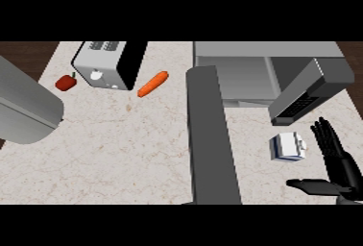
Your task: Pick up the milk, place it into the microwave and close the microwave
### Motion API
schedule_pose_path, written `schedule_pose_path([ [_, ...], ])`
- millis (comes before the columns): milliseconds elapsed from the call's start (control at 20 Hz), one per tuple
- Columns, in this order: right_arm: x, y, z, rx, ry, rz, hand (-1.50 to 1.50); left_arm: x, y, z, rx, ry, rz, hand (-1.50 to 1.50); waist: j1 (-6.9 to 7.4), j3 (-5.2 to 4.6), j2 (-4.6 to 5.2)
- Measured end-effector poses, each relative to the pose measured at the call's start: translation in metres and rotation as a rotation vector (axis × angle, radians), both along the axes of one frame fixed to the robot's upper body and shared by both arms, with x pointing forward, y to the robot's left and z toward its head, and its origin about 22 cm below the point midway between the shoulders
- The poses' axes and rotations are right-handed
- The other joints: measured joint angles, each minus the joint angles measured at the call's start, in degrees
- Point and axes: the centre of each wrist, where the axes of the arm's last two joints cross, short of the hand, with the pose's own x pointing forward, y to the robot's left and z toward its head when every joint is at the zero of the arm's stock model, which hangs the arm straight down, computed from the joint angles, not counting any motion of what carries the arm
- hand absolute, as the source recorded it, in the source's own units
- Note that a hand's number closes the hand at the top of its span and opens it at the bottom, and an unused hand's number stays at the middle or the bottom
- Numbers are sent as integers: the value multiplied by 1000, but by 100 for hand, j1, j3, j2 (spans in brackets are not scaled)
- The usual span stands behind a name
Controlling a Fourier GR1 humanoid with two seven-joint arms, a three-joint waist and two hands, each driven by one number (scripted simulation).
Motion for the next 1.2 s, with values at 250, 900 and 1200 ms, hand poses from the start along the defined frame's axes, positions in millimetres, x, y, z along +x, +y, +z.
schedule_pose_path([
  [250, 2, -2, -23, -5, 12, 18, -150, -3, 4, 6, -5, 1, -3, -150, 6, 0, 0],
  [900, 24, -7, -56, -71, 45, -18, -150, -6, 3, 5, -5, -2, -15, -150, 45, 2, 12],
  [1200, 24, -6, -61, -76, 40, -23, 150, -7, 7, 4, -3, -6, -24, -150, 45, -29, -10],
])
